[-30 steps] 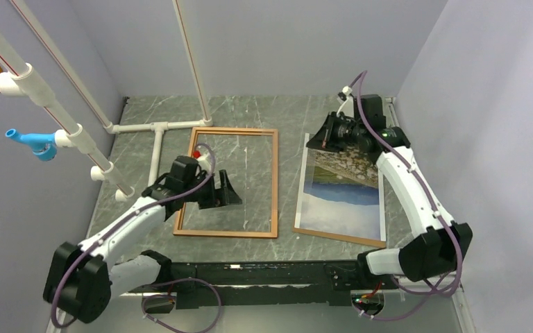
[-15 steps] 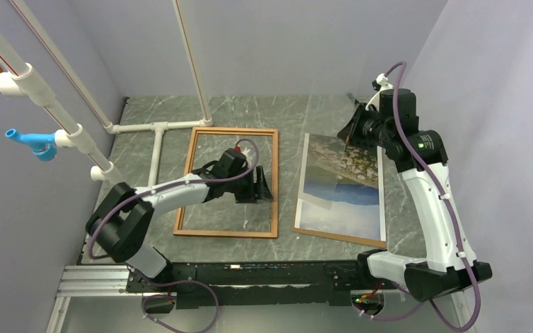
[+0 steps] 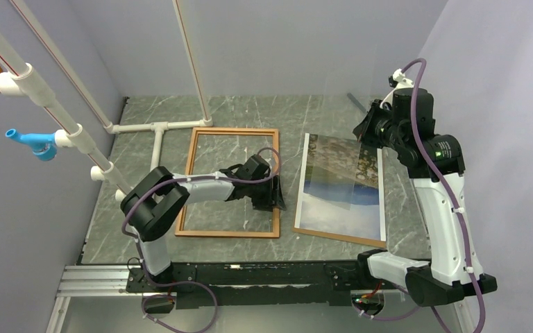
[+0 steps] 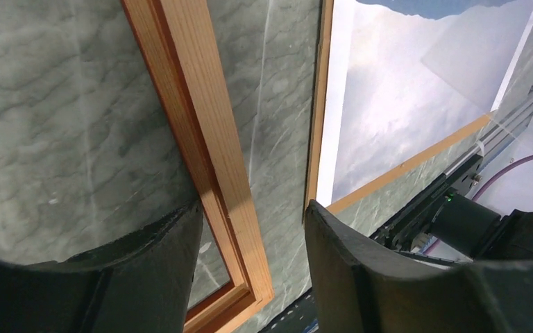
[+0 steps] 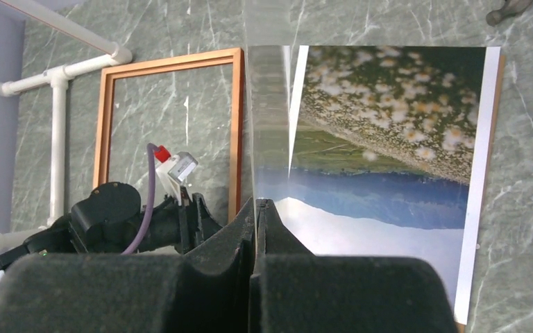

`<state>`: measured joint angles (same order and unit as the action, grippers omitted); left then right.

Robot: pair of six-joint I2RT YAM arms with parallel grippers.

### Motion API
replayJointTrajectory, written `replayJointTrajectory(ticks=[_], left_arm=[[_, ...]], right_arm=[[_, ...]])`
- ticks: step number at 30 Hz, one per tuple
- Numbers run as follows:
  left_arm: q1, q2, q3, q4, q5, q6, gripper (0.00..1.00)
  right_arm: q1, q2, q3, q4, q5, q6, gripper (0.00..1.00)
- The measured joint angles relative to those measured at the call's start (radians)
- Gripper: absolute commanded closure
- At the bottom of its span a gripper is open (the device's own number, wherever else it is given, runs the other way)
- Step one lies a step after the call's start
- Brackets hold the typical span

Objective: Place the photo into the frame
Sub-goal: Move the photo frame to the center of the board.

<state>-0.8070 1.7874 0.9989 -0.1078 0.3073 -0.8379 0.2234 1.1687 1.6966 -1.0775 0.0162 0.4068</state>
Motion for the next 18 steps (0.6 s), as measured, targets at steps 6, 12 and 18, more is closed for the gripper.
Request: replayJointTrajectory(ticks=[6, 12, 18], left_arm=[[-0.031, 0.029, 0.015, 0.022, -0.003, -0.028, 0.54], [-0.076, 0.065, 0.077, 0.019, -0.015, -0.055, 0.63], [-0.101, 0.097, 0.121, -0.002, -0.025, -0.079, 0.68]], right_arm=[[0.000, -0.003, -0.003, -0.005, 0.010, -0.008, 1.00], [0.000, -0.003, -0.003, -0.021, 0.026, -0.016, 1.00], [-0.001, -0.003, -0.003, -0.024, 0.031, -0.021, 1.00]])
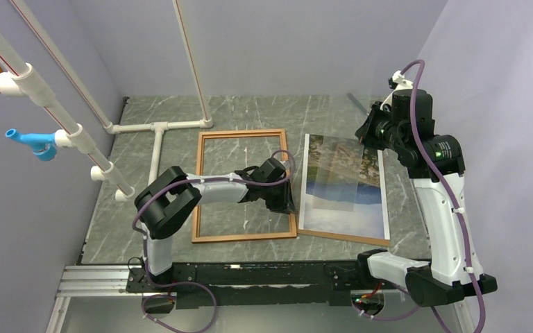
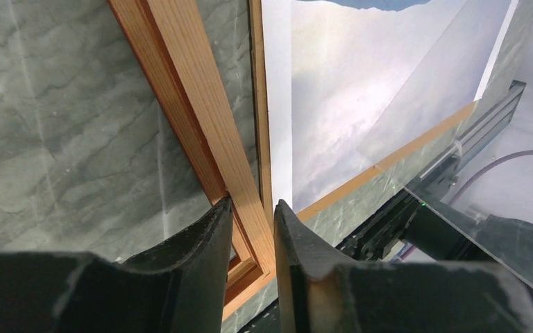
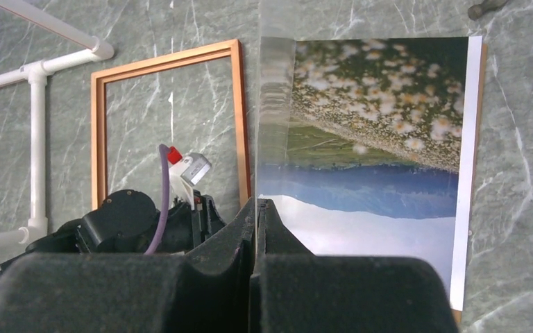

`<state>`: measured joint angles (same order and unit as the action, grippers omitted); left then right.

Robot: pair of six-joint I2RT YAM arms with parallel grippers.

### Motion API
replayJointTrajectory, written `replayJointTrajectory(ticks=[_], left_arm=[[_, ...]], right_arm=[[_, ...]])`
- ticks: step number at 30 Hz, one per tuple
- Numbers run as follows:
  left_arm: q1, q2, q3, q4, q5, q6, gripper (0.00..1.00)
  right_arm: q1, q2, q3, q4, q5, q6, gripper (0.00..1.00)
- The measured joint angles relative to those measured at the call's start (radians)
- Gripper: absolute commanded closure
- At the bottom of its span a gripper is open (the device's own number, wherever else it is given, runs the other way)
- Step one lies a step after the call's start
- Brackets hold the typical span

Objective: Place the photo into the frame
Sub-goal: Move the photo frame to the center of the board.

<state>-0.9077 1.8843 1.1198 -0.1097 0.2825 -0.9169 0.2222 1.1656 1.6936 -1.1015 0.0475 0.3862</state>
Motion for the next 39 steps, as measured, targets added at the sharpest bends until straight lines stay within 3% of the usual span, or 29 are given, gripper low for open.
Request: replayJointTrajectory(ticks=[5, 19, 21, 25, 27, 33, 39], left_arm=[[-0.010, 0.008, 0.003, 0.002, 0.000, -0.026, 0.73], [-0.043, 0.012, 0.003, 0.023, 0.007, -0.069, 0.72], [-0.046, 0.012, 0.003, 0.022, 0.007, -0.069, 0.67], [-0.049, 0.011, 0.003, 0.021, 0.008, -0.058, 0.38], [-0.051, 0.005, 0.003, 0.014, 0.007, -0.043, 0.29], [-0.050, -0.097, 0.002, -0.013, 0.006, 0.020, 0.20], [0.003, -0.322, -0.103, 0.064, 0.012, 0.058, 0.16]], right_arm=[[0.000, 0.000, 0.000, 0.000, 0.000, -0.002, 1.00], [-0.003, -0.001, -0.027, 0.002, -0.004, -0.002, 1.00], [-0.003, -0.001, -0.029, 0.002, -0.005, -0.002, 1.00], [-0.003, -0.001, -0.033, 0.003, -0.012, -0.002, 1.00], [-0.003, -0.001, -0.039, 0.004, -0.021, -0.002, 1.00], [-0.003, -0.003, -0.073, 0.012, -0.065, -0.002, 1.00], [-0.003, -0.003, -0.095, 0.029, -0.101, -0.001, 1.00]])
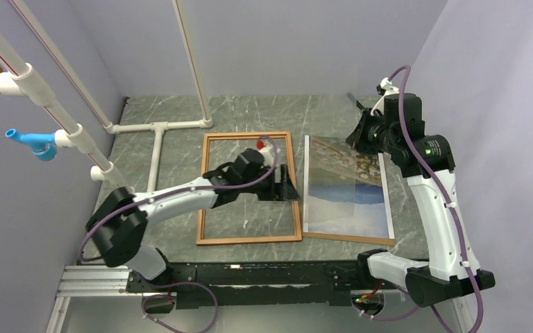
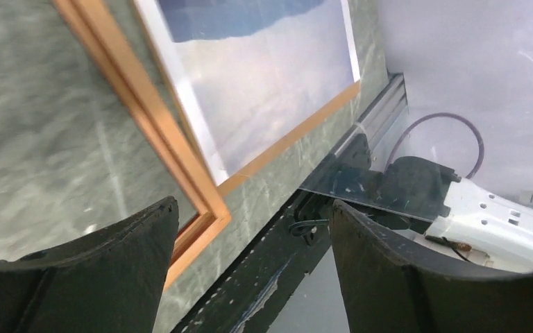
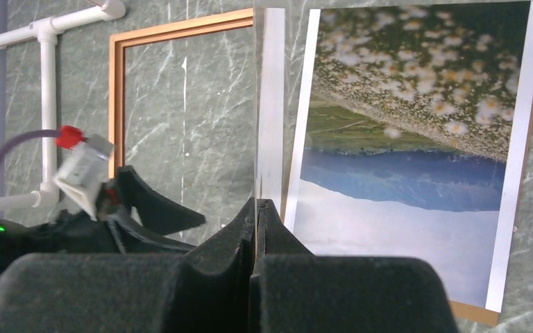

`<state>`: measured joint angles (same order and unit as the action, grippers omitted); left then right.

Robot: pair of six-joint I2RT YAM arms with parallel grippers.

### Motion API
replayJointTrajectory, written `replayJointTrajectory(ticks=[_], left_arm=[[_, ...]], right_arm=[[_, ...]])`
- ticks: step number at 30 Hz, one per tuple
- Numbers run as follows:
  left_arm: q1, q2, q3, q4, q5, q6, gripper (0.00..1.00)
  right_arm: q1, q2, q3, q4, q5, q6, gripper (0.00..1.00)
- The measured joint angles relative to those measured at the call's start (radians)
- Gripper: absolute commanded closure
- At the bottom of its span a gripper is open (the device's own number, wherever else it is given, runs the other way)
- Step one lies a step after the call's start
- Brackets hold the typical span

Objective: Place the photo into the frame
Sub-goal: Move the photo frame to the center of the board.

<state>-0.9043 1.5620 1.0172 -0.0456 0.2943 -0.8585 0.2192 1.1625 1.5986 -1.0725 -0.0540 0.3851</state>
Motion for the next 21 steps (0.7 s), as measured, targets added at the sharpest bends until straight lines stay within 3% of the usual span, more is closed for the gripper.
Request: replayJointTrajectory(ticks=[9, 15, 21], left_arm=[[0.232, -0.266, -0.288, -0.011, -0.003, 0.029, 0.15], [0.353, -0.407, -0.331, -0.208, -0.104, 0.100, 0.15], [0.383, -0.436, -0.327, -0.435, -0.297, 0.145, 0.15]], right_arm=[[0.000, 0.000, -0.049, 0.029, -0.063, 0.002, 1.00], [0.000, 0.000, -0.071, 0.051, -0.095, 0.007, 1.00], [0.000, 0.001, -0.098, 0.072, -0.134, 0.011, 1.00]])
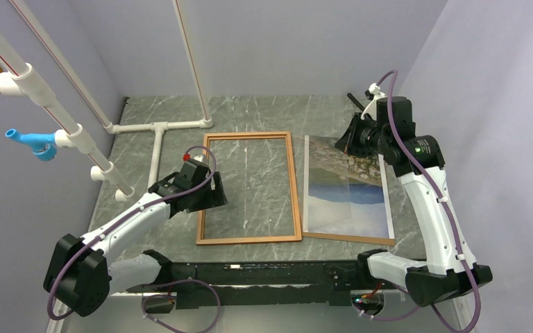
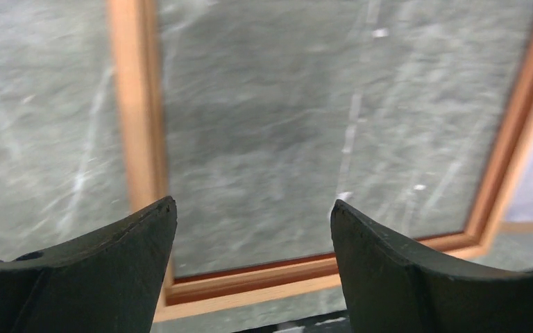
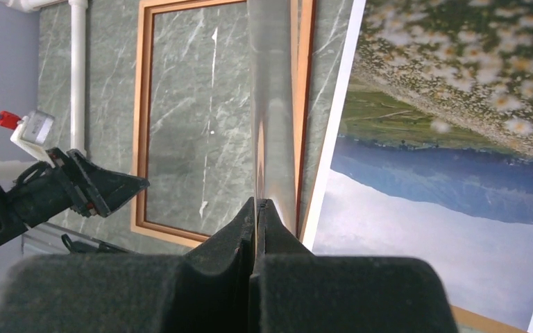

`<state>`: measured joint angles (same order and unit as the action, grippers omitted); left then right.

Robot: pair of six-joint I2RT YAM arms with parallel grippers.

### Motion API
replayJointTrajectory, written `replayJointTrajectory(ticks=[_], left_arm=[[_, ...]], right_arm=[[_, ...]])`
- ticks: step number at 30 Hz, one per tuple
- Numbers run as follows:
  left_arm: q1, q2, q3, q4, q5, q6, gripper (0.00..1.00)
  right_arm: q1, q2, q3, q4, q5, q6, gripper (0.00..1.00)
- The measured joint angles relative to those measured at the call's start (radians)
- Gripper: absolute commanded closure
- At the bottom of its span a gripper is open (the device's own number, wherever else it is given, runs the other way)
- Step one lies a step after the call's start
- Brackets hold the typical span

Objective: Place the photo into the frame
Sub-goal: Move the photo frame to the center of the board.

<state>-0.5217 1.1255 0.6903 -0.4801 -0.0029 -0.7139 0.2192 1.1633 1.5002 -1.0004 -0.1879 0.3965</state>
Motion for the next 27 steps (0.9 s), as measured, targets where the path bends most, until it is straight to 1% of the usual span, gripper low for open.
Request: replayJointTrajectory(ticks=[4, 7, 9, 17, 27], left_arm=[[0.005, 0.017, 0.000, -0.105, -0.104, 0.000, 0.16], [0.008, 0.050, 0.001, -0.148, -0.154, -0.002, 0.17], [0.011, 0.066, 0.000, -0.160, -0.175, -0.003, 0.20], [0.041, 0.092, -0.048, -0.114, -0.166, 0.007, 0.36], [0.040, 0.129, -0.058, -0.095, -0.159, 0.049, 0.55]], right_arm=[[0.000, 0.003, -0.008, 0.010, -0.025, 0.005, 1.00], [0.000, 0.006, -0.008, 0.017, -0.035, 0.007, 1.00], [0.000, 0.009, -0.008, 0.019, -0.042, 0.007, 1.00], [0.000, 0.016, -0.008, 0.021, -0.055, 0.007, 1.00], [0.000, 0.018, -0.007, 0.021, -0.058, 0.007, 1.00]])
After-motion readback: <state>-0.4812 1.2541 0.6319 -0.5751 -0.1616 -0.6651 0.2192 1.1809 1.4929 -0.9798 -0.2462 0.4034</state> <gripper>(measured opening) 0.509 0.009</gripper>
